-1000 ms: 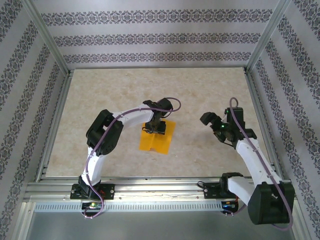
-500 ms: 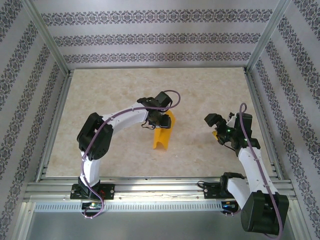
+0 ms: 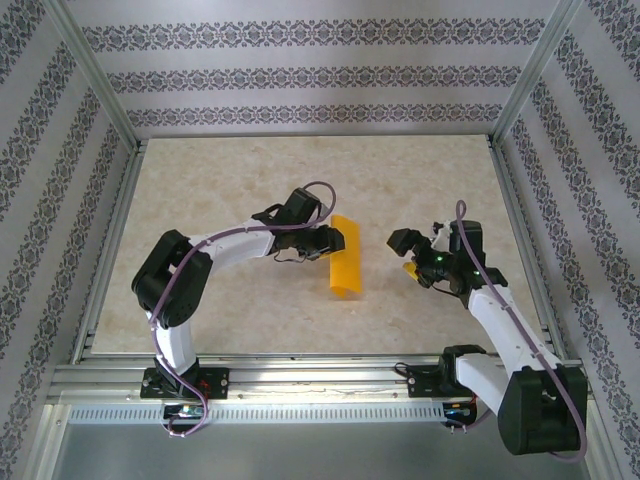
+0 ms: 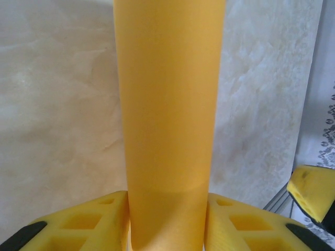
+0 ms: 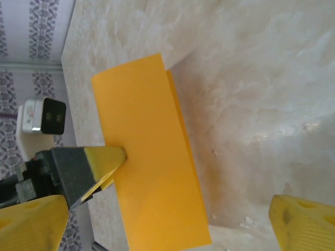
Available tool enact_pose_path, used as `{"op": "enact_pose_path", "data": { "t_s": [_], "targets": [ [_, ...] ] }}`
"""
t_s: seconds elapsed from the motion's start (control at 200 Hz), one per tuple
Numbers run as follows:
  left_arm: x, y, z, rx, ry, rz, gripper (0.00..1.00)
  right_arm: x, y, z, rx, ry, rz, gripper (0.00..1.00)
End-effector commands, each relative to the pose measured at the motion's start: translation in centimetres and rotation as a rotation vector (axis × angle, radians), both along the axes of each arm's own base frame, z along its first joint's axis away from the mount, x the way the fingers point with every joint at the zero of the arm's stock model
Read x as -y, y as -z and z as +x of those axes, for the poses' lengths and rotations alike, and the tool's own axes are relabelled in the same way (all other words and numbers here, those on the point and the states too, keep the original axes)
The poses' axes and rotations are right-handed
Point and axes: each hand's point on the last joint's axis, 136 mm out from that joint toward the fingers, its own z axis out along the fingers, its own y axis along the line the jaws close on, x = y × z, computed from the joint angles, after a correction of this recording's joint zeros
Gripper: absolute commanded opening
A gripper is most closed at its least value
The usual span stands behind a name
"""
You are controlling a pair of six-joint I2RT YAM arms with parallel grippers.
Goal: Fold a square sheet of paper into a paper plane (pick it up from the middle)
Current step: First fold the square sheet of paper in half at the center of the table.
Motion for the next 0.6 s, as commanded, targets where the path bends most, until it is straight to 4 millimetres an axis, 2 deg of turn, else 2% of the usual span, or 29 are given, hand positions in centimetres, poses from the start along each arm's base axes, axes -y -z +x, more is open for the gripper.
{"op": "enact_pose_path", "data": {
  "t_s": [0.0, 0.26, 0.6],
  "targets": [
    [0.5, -0.7, 0.8, 0.004, -0.037, -0.082, 0.41, -0.6, -1.4, 1.0, 0.049, -0.019, -0.002, 0.98],
    [-1.3, 2.7, 0.2, -0.047, -0.056, 0.02, 0.41, -2.8, -1.1, 1.1, 0.039, -0.115, -0.019, 0.98],
    [-3.8, 4.7, -0.1, -0.044, -0.071, 0.178, 0.47, -5.0, 0.1, 1.1, 0.01, -0.175, -0.062, 0.98]
  ]
}}
